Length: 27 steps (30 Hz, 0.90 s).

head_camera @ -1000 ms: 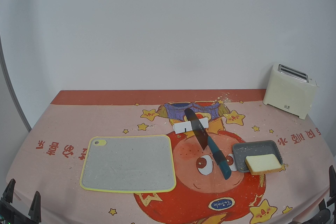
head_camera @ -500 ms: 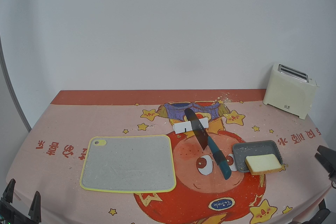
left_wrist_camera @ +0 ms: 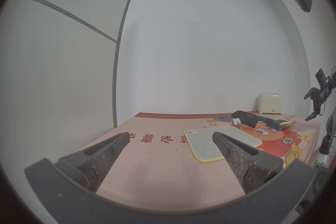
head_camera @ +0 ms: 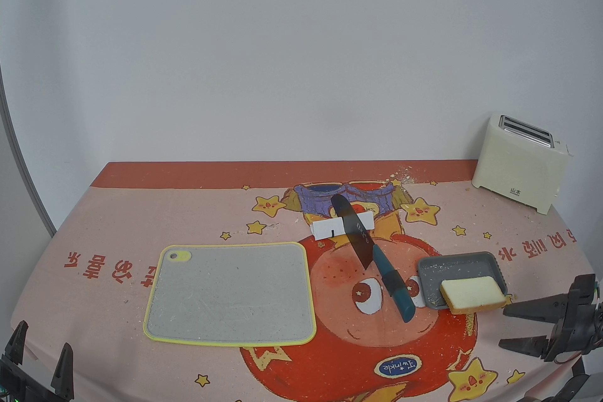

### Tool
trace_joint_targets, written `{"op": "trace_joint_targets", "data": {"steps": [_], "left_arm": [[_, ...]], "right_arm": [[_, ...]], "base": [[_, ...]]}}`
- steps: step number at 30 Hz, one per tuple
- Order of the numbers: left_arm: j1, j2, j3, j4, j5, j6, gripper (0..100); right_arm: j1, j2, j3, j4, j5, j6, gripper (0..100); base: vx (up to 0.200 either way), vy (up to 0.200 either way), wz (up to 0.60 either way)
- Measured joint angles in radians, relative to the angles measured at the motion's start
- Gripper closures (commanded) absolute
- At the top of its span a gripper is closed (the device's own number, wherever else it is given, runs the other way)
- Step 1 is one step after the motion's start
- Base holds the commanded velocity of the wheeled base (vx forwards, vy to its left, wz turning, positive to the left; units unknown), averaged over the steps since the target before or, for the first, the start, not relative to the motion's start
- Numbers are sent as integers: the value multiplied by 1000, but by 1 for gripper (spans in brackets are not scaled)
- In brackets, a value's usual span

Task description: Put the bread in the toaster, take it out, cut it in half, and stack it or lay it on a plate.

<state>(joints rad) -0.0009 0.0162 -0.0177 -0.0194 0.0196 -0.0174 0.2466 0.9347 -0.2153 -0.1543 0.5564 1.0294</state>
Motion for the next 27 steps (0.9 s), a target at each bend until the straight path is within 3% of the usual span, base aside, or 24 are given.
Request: {"op": "trace_joint_targets", "data": {"steps": [5, 17, 27], "left_arm": [[1, 0, 0, 0, 0, 0, 0], [1, 0, 0, 0, 0, 0, 0], [1, 0, 0, 0, 0, 0, 0]], "right_arm": [[-10, 51, 21, -7, 16, 56, 0], [-51, 179, -2, -161, 20, 294, 0], [-61, 320, 18, -255, 18, 313, 0]], "base": [[0, 0, 0], [0, 0, 0], [0, 0, 0]]}}
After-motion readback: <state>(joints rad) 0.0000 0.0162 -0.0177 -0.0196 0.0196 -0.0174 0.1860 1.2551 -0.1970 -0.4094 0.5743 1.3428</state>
